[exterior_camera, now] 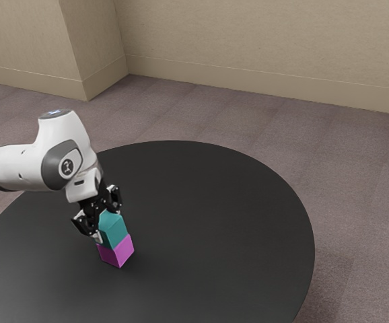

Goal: Pick up the blue block with one arm, and put the blue block on the pink block with one arm

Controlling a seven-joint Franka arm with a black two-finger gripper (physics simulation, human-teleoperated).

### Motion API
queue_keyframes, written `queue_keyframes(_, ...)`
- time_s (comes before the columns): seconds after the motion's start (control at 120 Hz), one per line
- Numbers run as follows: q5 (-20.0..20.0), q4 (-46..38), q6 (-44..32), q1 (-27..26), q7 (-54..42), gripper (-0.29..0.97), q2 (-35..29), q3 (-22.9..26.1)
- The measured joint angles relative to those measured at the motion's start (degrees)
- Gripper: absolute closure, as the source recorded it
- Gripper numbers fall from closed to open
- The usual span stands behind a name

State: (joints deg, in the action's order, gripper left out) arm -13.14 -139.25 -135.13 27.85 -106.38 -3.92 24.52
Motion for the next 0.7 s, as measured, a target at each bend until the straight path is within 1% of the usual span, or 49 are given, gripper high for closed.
queue_keyframes(0.7,-0.16,0.34,-0.02,-0.08,-0.65,0.3,0.24,-0.09)
